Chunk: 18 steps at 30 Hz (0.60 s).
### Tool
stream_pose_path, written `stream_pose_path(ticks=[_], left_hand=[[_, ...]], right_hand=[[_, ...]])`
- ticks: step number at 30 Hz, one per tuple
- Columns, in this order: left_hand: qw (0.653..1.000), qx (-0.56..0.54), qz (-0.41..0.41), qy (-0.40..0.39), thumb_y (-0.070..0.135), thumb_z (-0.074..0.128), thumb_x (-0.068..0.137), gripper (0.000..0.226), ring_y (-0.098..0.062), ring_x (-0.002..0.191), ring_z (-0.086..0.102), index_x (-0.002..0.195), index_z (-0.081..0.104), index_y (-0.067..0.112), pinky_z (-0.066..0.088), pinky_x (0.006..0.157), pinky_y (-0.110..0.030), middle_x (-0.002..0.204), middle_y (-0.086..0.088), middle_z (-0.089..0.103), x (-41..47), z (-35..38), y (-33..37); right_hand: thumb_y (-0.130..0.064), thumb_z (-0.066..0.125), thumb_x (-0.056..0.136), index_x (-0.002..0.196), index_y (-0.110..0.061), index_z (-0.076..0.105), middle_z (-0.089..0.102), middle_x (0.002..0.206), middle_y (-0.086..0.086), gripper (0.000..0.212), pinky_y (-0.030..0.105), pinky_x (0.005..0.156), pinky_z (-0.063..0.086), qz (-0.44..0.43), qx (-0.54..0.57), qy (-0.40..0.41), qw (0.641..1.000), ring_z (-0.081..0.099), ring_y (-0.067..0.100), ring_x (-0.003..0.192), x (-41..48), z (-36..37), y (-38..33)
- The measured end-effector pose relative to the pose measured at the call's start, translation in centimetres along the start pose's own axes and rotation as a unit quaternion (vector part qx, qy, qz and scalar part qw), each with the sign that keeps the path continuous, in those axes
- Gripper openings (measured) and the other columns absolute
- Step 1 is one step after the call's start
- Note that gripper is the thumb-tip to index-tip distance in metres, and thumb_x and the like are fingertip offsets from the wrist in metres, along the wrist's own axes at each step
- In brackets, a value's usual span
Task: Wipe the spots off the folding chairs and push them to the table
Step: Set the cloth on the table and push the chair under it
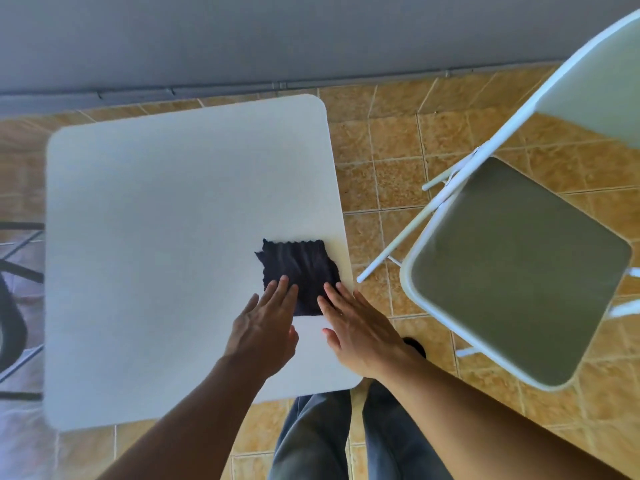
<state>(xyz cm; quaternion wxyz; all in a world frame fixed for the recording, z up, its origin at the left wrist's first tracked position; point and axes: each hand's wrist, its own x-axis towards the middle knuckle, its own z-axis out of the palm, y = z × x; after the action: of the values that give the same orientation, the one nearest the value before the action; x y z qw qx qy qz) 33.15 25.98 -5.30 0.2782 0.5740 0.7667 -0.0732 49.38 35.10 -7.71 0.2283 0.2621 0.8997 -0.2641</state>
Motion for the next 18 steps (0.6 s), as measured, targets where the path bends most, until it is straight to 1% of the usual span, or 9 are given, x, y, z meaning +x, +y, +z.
stream_pose_path(ticks=[2, 5, 7, 9, 11, 15, 18], left_hand=[[1.0, -0.006, 0.014, 0.003, 0.033, 0.047, 0.093, 0.067, -0.017, 0.147, 0.009, 0.152, 0.016, 0.018, 0.018, 0.12, -0.035, 0.16, -0.002, 0.008, -0.2, -2.6, 1.3], [0.999, -0.006, 0.041, 0.011, 0.034, 0.046, 0.094, 0.065, -0.017, 0.147, 0.01, 0.151, 0.018, 0.018, 0.018, 0.12, -0.035, 0.16, -0.001, 0.012, -0.9, -6.6, 4.0], [0.998, 0.002, 0.064, 0.013, 0.033, 0.046, 0.095, 0.063, -0.018, 0.147, 0.013, 0.15, 0.022, 0.017, 0.017, 0.119, -0.034, 0.159, -0.002, 0.018, -1.6, -9.5, 6.1], [0.997, 0.008, 0.077, 0.009, 0.032, 0.046, 0.094, 0.06, -0.018, 0.147, 0.015, 0.149, 0.026, 0.015, 0.017, 0.117, -0.033, 0.158, -0.003, 0.022, -2.3, -12.2, 8.3], [0.996, 0.018, 0.091, 0.004, 0.028, 0.046, 0.094, 0.056, -0.019, 0.145, 0.017, 0.146, 0.031, 0.014, 0.018, 0.116, -0.033, 0.157, -0.005, 0.025, -3.4, -15.1, 10.8], [0.994, 0.029, 0.107, -0.009, 0.025, 0.044, 0.095, 0.057, -0.021, 0.146, 0.012, 0.147, 0.026, 0.012, 0.015, 0.117, -0.034, 0.159, -0.007, 0.017, -4.7, -19.7, 16.4], [0.99, 0.063, 0.129, 0.006, 0.026, 0.049, 0.094, 0.062, -0.022, 0.147, 0.011, 0.148, 0.022, 0.012, 0.015, 0.118, -0.035, 0.159, -0.008, 0.014, -5.7, -22.3, 21.1]], right_hand=[[-0.034, 0.034, 0.105, 0.157, -0.016, 0.004, -0.007, 0.165, 0.003, 0.062, 0.036, 0.123, -0.001, 0.006, 0.02, 0.002, 1.0, -0.007, 0.019, 0.152, -1.4, -2.2, -0.1], [-0.03, 0.034, 0.105, 0.156, -0.013, 0.005, -0.003, 0.165, 0.006, 0.062, 0.035, 0.123, -0.001, 0.041, 0.032, 0.022, 0.998, -0.004, 0.021, 0.152, -4.2, -6.1, -0.3], [-0.028, 0.035, 0.104, 0.154, -0.009, 0.015, 0.012, 0.164, 0.009, 0.057, 0.037, 0.124, 0.006, 0.061, 0.039, 0.039, 0.997, 0.005, 0.023, 0.152, -6.7, -9.1, -0.3], [-0.026, 0.036, 0.103, 0.147, -0.007, 0.028, 0.028, 0.157, 0.011, 0.049, 0.039, 0.124, 0.012, 0.076, 0.031, 0.048, 0.995, 0.016, 0.026, 0.15, -9.2, -11.7, -0.3], [-0.027, 0.036, 0.102, 0.144, -0.006, 0.033, 0.035, 0.153, 0.012, 0.047, 0.04, 0.123, 0.015, 0.095, 0.023, 0.057, 0.994, 0.021, 0.027, 0.148, -12.2, -14.1, -0.1], [-0.028, 0.035, 0.103, 0.151, -0.004, 0.021, 0.025, 0.159, 0.013, 0.056, 0.039, 0.123, 0.015, 0.138, 0.041, 0.095, 0.985, 0.016, 0.026, 0.15, -17.7, -18.0, 0.8], [-0.027, 0.035, 0.103, 0.153, -0.005, 0.014, 0.017, 0.162, 0.013, 0.059, 0.039, 0.123, 0.011, 0.172, 0.057, 0.103, 0.978, 0.011, 0.026, 0.151, -21.8, -19.7, 2.3]])
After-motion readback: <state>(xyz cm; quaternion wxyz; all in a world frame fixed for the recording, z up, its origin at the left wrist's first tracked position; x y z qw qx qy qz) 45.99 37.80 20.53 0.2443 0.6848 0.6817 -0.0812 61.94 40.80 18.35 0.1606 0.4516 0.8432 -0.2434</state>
